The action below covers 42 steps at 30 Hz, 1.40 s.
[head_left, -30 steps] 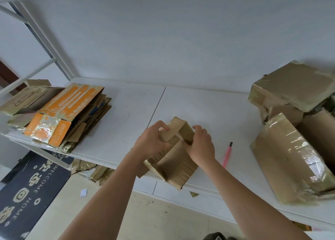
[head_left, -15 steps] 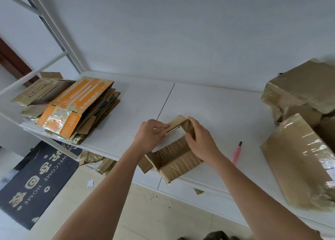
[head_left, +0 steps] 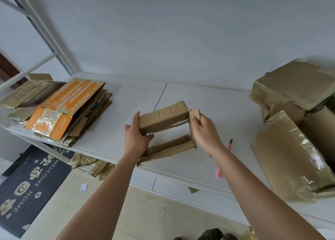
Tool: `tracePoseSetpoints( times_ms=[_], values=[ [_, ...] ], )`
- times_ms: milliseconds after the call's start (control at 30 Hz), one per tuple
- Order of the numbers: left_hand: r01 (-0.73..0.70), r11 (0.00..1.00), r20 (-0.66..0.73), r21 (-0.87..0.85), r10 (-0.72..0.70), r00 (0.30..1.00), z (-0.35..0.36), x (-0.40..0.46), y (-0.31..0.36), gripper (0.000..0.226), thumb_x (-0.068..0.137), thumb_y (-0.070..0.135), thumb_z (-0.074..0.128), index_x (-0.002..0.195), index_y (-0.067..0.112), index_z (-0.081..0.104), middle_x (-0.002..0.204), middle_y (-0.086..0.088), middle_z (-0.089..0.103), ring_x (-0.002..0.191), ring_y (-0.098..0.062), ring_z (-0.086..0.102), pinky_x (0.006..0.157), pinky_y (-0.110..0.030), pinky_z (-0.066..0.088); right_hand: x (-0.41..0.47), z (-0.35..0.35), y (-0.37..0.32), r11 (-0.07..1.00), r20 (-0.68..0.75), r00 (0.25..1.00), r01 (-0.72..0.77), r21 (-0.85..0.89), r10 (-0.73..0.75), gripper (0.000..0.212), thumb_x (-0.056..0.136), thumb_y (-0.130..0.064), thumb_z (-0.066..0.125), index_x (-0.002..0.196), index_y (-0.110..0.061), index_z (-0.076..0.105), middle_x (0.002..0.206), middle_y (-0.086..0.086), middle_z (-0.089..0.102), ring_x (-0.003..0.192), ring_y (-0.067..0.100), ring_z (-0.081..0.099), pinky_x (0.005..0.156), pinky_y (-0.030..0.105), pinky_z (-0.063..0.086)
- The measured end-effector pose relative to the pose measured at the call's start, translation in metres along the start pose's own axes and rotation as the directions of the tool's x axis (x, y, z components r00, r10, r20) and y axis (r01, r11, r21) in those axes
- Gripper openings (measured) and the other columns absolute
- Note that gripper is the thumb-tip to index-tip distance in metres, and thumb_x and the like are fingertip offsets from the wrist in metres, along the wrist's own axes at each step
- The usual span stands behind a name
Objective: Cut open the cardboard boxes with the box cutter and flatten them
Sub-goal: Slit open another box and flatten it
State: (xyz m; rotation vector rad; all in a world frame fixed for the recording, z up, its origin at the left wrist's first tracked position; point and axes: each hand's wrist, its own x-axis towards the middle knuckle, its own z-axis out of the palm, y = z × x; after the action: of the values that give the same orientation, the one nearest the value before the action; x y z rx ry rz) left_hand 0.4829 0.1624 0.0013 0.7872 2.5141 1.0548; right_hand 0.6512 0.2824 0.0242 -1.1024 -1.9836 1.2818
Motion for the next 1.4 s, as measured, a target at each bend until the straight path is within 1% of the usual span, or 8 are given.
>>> tracePoseSetpoints(
  times_ms=[267,433,533,633,767,900,1100,1400],
  values=[
    [0.049,0.99,-0.196,0.131,-0.023,0.98,0.019,-0.006,-0.011,0.095,0.087,0.015,0.068,0.15,0.044,0.004,0.122,-0.013,0.042,0.086,-0.033,0.057,0.062,-0.039,0.042,-0.015,0.008,-0.016,0.998,0.018,0.998,0.056,0.019,-0.056,0.033,0.105,-0.021,0.039,0.093,0.007,0.051,0.081,0.011,0.048,0.07,0.019,0.046,0.065,0.033,0.036],
    [-0.004,0.998,-0.136,0.067,0.013,0.991,0.014,-0.002,-0.016,0.1,0.082,0.017,0.068,0.148,0.049,-0.001,0.134,-0.011,0.041,0.1,-0.037,0.056,0.075,-0.039,0.041,-0.01,0.005,-0.011,0.994,0.019,0.994,0.111,0.014,-0.111,0.025,0.105,-0.021,0.04,0.099,-0.001,0.055,0.082,0.005,0.051,0.073,0.013,0.051,0.069,0.034,0.041],
    [-0.022,0.974,0.087,-0.225,0.042,0.995,0.001,0.001,-0.02,0.098,0.085,0.007,0.061,0.141,0.065,0.005,0.151,-0.008,0.031,0.123,-0.034,0.047,0.095,-0.043,0.045,-0.006,-0.001,-0.006,0.98,0.002,0.98,0.199,0.014,-0.199,0.029,0.106,-0.016,0.04,0.13,-0.014,0.056,0.076,-0.015,0.044,0.063,-0.006,0.05,0.059,0.01,0.036],
    [0.108,0.856,0.219,-0.506,0.007,0.976,-0.017,0.003,-0.03,0.091,0.093,-0.008,0.045,0.128,0.075,0.031,0.142,-0.006,0.036,0.122,-0.029,0.048,0.088,-0.04,0.056,0.0,-0.008,0.006,0.965,0.051,0.964,0.261,0.015,-0.261,0.039,0.105,-0.008,0.039,0.141,-0.019,0.05,0.116,-0.019,0.059,0.093,-0.004,0.062,0.075,0.009,0.045],
    [0.274,0.726,0.284,-0.63,-0.113,0.952,-0.033,0.001,-0.053,0.073,0.086,-0.018,0.034,0.126,0.037,0.061,0.133,-0.011,0.047,0.114,-0.037,0.053,0.08,-0.047,0.059,0.003,-0.009,0.037,0.967,0.302,0.94,0.213,-0.143,-0.162,0.058,0.097,0.011,0.041,0.137,-0.027,0.056,0.142,-0.009,0.053,0.129,0.018,0.055,0.104,0.02,0.042],
    [0.487,0.535,0.357,-0.69,-0.334,0.872,-0.034,-0.003,-0.078,0.038,0.079,-0.005,0.036,0.101,0.004,0.067,0.117,-0.02,0.063,0.087,-0.029,0.062,0.069,-0.035,0.053,-0.008,0.004,0.064,0.888,0.572,0.805,0.139,-0.438,0.156,0.076,0.082,0.012,0.042,0.137,-0.04,0.054,0.155,-0.019,0.035,0.138,0.015,0.04,0.093,0.025,0.045],
    [0.375,0.908,0.199,-0.185,-0.339,0.92,-0.007,0.0,-0.091,0.017,0.081,0.009,0.078,0.086,0.004,0.062,0.094,-0.014,0.071,0.064,-0.012,0.062,0.051,-0.02,0.046,-0.003,0.041,0.067,0.833,0.444,0.894,0.202,-0.516,0.058,0.038,0.103,-0.028,0.037,0.137,-0.026,0.052,0.135,0.0,0.055,0.107,0.014,0.058,0.089,0.032,0.051],
    [0.236,0.97,0.18,-0.059,-0.222,0.958,0.007,0.006,-0.088,0.07,0.077,-0.008,0.072,0.121,0.022,0.026,0.108,-0.01,0.062,0.095,-0.028,0.065,0.075,-0.043,0.059,0.006,0.077,0.083,0.665,0.504,0.842,0.265,-0.698,0.193,0.092,0.085,-0.072,0.052,0.153,-0.047,-0.004,0.162,-0.001,-0.021,0.15,0.033,-0.006,0.115,0.058,0.019]
  ],
)
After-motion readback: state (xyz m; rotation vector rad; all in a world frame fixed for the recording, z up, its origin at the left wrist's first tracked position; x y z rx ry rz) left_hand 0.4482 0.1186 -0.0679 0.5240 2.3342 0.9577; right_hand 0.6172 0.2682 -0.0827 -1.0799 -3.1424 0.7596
